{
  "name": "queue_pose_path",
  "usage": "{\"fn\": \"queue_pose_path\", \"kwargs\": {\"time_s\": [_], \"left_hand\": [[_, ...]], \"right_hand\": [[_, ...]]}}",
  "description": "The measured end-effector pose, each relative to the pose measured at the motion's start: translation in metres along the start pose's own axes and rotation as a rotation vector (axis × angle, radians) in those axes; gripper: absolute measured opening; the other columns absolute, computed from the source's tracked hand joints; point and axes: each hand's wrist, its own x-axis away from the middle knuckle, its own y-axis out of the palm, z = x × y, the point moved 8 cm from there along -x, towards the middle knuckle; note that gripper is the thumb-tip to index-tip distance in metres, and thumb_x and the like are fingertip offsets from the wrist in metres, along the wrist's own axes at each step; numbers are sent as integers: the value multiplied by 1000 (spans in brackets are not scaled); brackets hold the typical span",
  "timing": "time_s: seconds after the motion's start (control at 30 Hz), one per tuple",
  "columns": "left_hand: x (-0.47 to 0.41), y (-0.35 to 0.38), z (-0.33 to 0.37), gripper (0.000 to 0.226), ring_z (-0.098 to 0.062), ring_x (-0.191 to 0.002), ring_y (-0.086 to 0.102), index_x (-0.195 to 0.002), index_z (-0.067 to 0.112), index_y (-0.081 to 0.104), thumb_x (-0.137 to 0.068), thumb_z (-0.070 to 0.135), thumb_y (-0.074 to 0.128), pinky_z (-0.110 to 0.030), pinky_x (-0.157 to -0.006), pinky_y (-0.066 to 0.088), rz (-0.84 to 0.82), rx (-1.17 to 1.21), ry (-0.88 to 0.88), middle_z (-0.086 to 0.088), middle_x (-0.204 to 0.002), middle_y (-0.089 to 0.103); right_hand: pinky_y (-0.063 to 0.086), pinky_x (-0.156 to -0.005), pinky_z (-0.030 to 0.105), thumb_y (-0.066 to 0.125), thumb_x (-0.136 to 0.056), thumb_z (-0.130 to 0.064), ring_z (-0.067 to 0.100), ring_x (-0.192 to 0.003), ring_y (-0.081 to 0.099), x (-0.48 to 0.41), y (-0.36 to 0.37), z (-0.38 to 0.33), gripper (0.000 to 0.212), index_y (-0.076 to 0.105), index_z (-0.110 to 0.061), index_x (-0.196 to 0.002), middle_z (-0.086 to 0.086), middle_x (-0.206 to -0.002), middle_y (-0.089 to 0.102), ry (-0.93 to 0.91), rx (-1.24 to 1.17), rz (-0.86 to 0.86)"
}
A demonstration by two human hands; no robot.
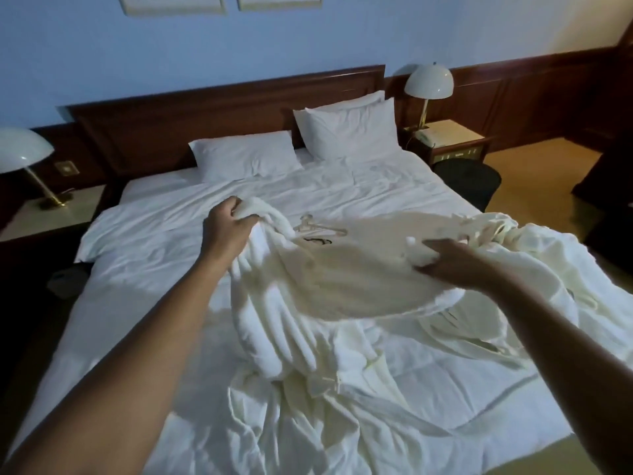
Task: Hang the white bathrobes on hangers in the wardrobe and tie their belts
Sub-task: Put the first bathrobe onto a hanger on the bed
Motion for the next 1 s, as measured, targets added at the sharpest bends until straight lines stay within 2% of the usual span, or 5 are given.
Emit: {"fn": "queue_pose_path", "kwargs": {"time_s": [0.13,0.37,0.47,0.53,1.0], "left_hand": [[3,4,-1,31,-20,-70,62,-88,11,66,-75,38,74,-27,-58,43,-58,130,-39,-7,-81,68],[56,54,87,25,-13,-77,62,-91,24,66,-69,14,70,-26,-61,48,-660,140,284,7,-84,66],[53,43,79,23,-9,-78,63,-88,28,65,-73,12,70,-25,-65,47,-485,-65,362,10,-83,67],[49,31,53,23,-5,-71,58,-84,28,60,-73,13,74,-18,-61,42,-357,-134,334,8,-79,65],[55,55,-39,31,-5,-61,50,-75,24,60,-74,32,90,-27,-60,38,-308,153,89,14,-66,58]], "right_hand": [[39,-103,34,81,-81,-42,30,-125,56,12,59,63,80,44,-17,-147,12,-140,58,171,195,-213],[36,-102,23,85,-77,-49,4,-128,47,6,53,-116,92,37,-27,-152,-11,-140,50,-314,-292,-4],[42,-71,27,74,-89,-38,-5,-76,56,3,41,-158,22,64,-21,-99,-9,-86,64,-392,-331,72],[37,-62,25,66,-95,-31,-1,-64,52,4,35,-164,25,59,-14,-80,-5,-70,56,-421,-356,119],[40,-61,34,63,-73,-8,27,-78,59,-11,68,-79,30,55,-25,-97,-2,-78,63,-163,-181,44]]}}
